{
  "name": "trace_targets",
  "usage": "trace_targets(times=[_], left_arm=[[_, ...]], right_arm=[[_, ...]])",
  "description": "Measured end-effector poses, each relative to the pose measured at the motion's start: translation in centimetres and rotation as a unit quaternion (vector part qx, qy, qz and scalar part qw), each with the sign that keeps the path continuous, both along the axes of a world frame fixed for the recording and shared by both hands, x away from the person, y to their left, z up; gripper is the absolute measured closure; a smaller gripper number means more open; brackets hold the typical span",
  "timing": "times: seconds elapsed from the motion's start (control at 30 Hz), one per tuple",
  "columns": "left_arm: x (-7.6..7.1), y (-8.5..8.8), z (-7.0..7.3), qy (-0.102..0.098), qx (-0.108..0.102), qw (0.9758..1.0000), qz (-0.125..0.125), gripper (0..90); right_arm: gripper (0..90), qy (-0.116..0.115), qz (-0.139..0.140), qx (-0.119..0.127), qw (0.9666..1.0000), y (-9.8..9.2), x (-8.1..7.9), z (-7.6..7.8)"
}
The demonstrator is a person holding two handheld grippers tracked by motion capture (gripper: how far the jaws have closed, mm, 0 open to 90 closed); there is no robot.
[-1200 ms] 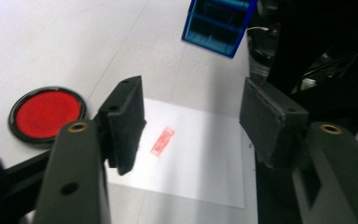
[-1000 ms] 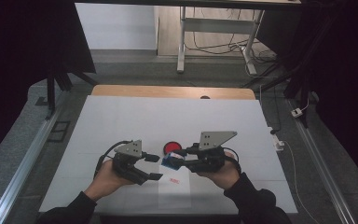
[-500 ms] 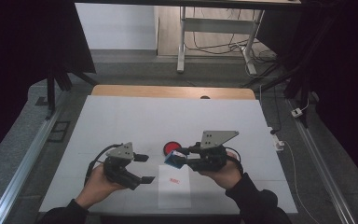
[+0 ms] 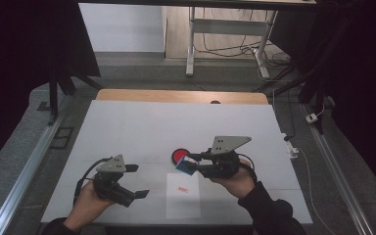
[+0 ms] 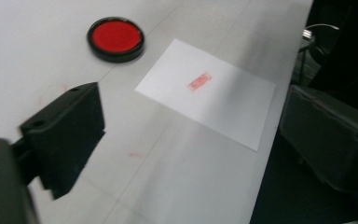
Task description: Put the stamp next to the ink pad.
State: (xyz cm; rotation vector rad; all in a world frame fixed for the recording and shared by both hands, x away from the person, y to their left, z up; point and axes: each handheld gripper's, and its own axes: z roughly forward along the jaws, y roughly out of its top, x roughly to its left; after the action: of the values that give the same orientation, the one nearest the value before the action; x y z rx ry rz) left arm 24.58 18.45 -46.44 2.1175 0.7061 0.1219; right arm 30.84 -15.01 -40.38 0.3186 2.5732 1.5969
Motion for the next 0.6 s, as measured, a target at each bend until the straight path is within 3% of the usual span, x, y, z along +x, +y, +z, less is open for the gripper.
trace_targets(times=[0.37, 0.6], left_arm=[[-1.1, 1.7, -0.8, 0.008, 0.017, 0.9989, 0.044, 2.5], [-1.9, 2.6, -1.3, 0.014, 0.043, 0.9961, 0.076, 1.4]], right_arm=[[69.3, 0.009, -0.035, -0.014, 0.9992, -0.6, 0.8, -0.3], [69.3, 0.008, -0.056, -0.021, 0.9982, -1.2, 1.3, -0.4]])
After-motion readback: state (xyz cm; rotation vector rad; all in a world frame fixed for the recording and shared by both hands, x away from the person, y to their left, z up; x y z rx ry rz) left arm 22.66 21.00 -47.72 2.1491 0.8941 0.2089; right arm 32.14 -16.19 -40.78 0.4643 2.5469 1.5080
